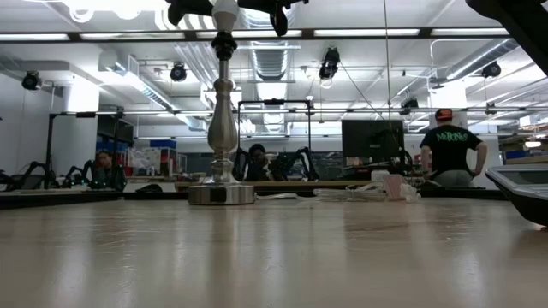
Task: Screw lightbulb
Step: Remove the lightbulb from the lamp
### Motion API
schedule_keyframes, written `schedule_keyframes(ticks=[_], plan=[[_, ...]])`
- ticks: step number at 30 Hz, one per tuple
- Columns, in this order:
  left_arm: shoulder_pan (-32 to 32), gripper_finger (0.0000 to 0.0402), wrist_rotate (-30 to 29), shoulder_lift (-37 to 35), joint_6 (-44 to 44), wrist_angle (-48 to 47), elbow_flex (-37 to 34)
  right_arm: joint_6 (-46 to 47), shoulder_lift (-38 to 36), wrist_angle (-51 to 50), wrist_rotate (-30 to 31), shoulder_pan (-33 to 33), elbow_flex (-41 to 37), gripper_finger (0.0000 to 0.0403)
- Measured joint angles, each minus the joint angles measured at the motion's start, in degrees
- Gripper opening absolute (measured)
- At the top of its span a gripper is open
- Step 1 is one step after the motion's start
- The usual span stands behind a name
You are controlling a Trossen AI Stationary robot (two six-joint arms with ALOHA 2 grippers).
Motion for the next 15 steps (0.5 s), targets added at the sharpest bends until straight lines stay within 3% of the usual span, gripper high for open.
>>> schedule_keyframes(ticks=[9, 15], plan=[[-0.39, 0.0000, 3.84, -1.44, -0.96, -0.43, -0.01, -1.20, 0.23, 2.64, 6.26, -0.70, -0.06, 0.0000], [-0.44, 0.0000, 5.31, -1.03, -1.99, 0.08, 0.00, -2.41, 0.26, 4.62, 5.54, -1.19, -0.09, 0.0000]])
